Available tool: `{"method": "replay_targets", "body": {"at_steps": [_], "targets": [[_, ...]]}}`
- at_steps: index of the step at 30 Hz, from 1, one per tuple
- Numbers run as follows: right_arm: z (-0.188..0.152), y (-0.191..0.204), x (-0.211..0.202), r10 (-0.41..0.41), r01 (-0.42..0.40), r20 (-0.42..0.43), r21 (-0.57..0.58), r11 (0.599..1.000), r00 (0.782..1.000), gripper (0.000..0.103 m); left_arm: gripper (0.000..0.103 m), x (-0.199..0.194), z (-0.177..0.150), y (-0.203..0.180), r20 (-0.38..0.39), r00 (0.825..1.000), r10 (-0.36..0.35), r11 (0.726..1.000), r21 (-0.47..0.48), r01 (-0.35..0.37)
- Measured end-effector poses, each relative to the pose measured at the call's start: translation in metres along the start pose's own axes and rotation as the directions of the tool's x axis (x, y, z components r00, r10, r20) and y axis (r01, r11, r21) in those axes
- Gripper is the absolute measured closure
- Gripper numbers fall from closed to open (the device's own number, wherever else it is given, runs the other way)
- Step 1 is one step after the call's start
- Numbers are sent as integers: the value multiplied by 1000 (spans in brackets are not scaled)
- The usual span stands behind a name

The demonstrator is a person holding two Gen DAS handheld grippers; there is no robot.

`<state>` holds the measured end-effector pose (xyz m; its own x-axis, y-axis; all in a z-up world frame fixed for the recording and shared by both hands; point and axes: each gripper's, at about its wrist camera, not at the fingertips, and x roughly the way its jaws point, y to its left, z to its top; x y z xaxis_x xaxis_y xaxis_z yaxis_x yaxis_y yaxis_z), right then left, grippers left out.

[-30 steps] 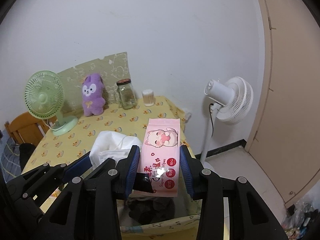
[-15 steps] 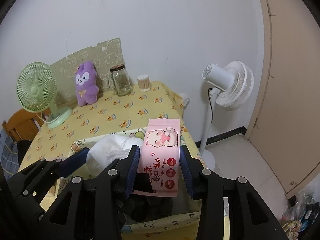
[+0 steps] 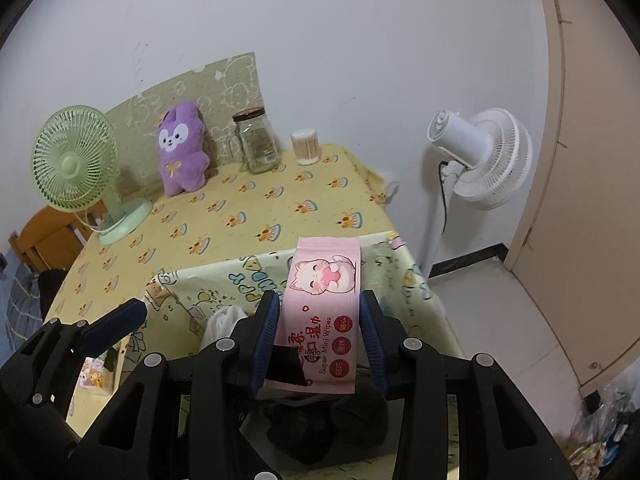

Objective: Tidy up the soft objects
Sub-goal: 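Lower both items into the box and open both tools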

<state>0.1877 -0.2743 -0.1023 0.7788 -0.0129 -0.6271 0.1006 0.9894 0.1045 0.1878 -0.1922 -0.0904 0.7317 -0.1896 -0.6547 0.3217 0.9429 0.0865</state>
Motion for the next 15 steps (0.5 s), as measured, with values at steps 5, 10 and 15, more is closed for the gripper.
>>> {"method": "replay_targets", "body": {"at_steps": [5,10,15], "targets": [[-2,2,5,27,-27,-21,15,1000,999,58,20,3,-2,3,-20,1000,-18,1000,-8,18],[-4,1,3,19,-18,-18,17,1000,1000,51,19,1,-3,1,-18,999,-34,999,-6,34],[-6,-1,-6,9,-9,-4,19,1000,1000,30,16,-5,-3,-2,-5,999,-42,999,-2,42]]}}
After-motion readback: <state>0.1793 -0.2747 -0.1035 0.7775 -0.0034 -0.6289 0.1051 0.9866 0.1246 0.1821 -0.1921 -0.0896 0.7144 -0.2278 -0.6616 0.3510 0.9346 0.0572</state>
